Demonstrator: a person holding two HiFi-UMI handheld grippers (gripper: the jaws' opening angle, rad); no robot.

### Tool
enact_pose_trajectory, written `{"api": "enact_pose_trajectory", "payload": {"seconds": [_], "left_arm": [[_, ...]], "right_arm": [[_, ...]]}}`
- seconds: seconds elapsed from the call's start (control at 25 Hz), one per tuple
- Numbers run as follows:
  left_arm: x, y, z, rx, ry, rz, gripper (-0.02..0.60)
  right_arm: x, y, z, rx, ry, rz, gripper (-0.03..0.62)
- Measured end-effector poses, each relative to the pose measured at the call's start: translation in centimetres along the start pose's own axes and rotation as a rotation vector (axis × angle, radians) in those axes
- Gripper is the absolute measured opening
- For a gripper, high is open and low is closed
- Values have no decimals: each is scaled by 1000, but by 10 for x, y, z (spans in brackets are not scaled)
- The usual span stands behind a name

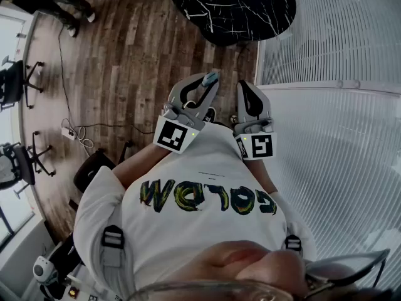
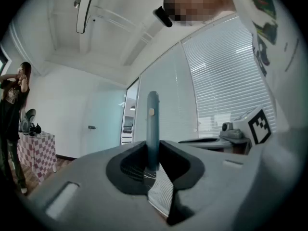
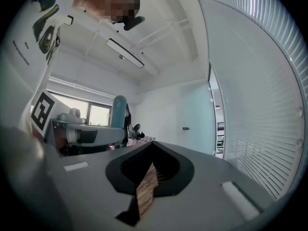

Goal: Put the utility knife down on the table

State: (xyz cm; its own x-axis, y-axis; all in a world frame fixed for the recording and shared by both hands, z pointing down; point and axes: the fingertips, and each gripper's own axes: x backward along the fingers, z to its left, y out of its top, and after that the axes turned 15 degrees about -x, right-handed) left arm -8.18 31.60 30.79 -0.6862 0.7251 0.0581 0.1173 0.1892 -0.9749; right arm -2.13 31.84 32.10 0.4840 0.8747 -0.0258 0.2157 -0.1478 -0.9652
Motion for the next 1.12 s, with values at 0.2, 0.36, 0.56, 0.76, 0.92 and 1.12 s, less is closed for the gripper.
{"api": "enact_pose_trajectory", "payload": {"seconds": [0.2,0.36,0.56,0.76,0.92,1.12], "left_arm": [[-7,-1,-8,-8,-2,10,75],[-13,2,-15,-7,10,10,75],[-26,0,-32,0,10,27,75],[-39,-4,-56,9,-5,33,75],[-49,-11,-61,14,-13,49,75],[-65,-19,-47,38,-3,61,75]], "right_arm": [[4,3,-10,11,3,-11,0],[12,5,-17,4,13,-12,0],[26,6,-30,-35,51,-20,2],[41,-1,-48,-42,37,-5,2],[45,-4,-59,-48,30,4,2],[29,-8,-73,-66,21,33,2]]}}
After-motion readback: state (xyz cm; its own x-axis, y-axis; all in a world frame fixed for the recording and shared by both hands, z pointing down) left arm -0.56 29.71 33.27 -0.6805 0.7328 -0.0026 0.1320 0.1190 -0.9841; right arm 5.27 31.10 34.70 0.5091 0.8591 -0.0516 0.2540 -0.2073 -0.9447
